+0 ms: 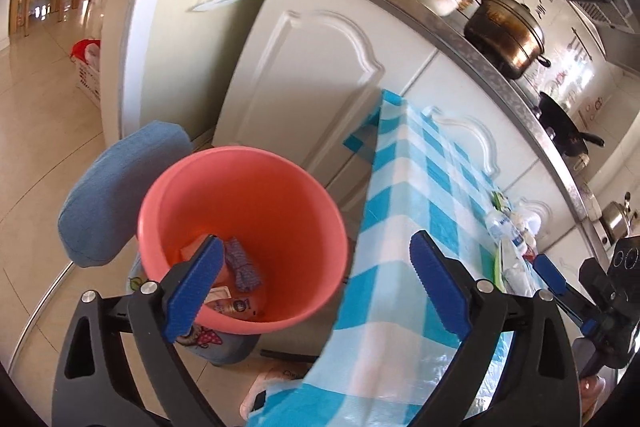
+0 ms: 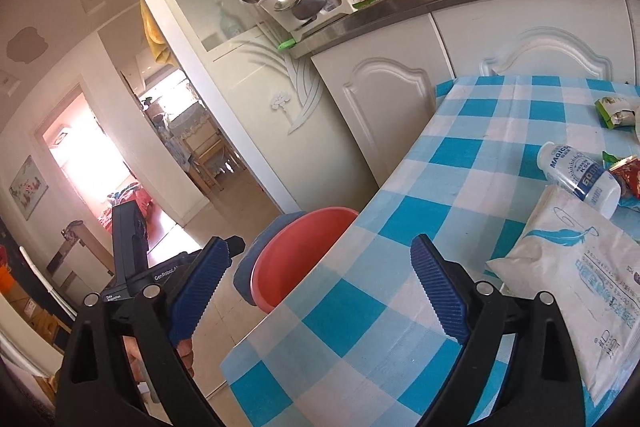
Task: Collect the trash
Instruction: 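Open both tools to drop the items into the red bucket, then bring both open tools back over the table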
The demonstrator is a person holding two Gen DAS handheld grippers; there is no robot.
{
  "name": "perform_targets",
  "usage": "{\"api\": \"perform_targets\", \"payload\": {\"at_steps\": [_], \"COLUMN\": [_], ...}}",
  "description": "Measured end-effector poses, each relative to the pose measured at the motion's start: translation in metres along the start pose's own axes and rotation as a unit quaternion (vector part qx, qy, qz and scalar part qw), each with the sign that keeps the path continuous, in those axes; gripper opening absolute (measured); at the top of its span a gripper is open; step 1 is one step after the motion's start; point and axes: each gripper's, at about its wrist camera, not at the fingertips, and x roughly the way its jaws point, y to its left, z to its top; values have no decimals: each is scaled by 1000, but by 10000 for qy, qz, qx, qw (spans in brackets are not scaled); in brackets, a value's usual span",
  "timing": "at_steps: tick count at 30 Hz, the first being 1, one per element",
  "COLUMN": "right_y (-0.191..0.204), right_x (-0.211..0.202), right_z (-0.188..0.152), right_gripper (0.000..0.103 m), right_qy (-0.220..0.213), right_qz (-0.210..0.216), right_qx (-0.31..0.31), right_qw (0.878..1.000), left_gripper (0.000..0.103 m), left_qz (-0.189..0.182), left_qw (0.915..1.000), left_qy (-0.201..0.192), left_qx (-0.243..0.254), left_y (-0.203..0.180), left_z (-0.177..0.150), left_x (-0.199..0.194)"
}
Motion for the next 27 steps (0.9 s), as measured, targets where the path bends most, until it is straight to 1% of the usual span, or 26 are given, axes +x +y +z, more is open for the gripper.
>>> {"api": "perform_targets", "payload": {"at_steps": [2, 4, 7, 11, 14, 17, 21, 27], "right_y": [-5, -9, -17, -30, -44, -58, -76, -110], "right_x": [-8, -16, -28, -46, -59, -72, -86, -110], "right_z": [-1, 0, 2, 4, 6, 7, 10, 13], "right_gripper": [93, 93, 94, 96, 97, 98, 98, 98], "right_qy": [-133, -261, -508, -819, -1008, -1189, -1300, -1427], "right_qz": [-14, -51, -102, -205, -269, -327, -507, -562], "right_qx": [30, 36, 50, 76, 185, 301, 400, 751], "right_qw": [9999, 9996, 9986, 9964, 9944, 9919, 9894, 9853], "left_gripper": [96, 96, 97, 97, 97, 97, 97, 97], "left_qz": [79, 63, 25, 82, 19, -2, -51, -274], "left_qw": [9998, 9995, 9991, 9982, 9974, 9964, 9945, 9906], "left_qy": [28, 124, 271, 461, 613, 702, 830, 1054], "left_qx": [186, 300, 319, 372, 372, 473, 642, 828], "left_y": [-10, -19, -30, -46, -57, -70, -89, -117], "left_z": [-2, -3, -5, -10, -14, -18, -23, -34], "left_x": [1, 4, 8, 16, 23, 28, 33, 40]}}
